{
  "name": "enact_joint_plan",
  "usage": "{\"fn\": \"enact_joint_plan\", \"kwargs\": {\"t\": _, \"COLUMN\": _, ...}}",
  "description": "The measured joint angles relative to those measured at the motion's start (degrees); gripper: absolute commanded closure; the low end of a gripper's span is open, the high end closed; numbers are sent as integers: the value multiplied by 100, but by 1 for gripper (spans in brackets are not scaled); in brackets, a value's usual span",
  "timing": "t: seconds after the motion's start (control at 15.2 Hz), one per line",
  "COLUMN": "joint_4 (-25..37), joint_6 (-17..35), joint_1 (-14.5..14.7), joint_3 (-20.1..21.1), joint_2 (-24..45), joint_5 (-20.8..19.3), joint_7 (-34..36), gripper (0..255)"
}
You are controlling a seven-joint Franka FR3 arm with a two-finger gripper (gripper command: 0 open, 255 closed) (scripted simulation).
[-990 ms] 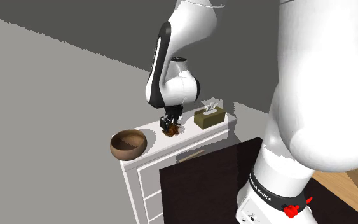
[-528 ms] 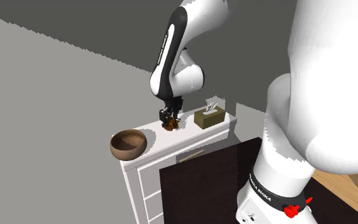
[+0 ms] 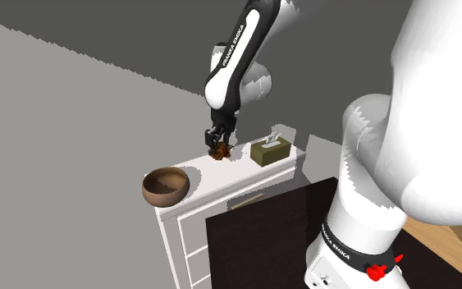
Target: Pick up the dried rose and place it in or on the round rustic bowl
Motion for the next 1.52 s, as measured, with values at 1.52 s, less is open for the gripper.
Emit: {"fn": "enact_joint_plan", "kwargs": {"t": 1.52, "joint_4": 2165, "joint_6": -1416, "joint_1": 1069, "joint_3": 1376, "joint_2": 1042, "joint_5": 533, "joint_7": 1977, "gripper": 255}}
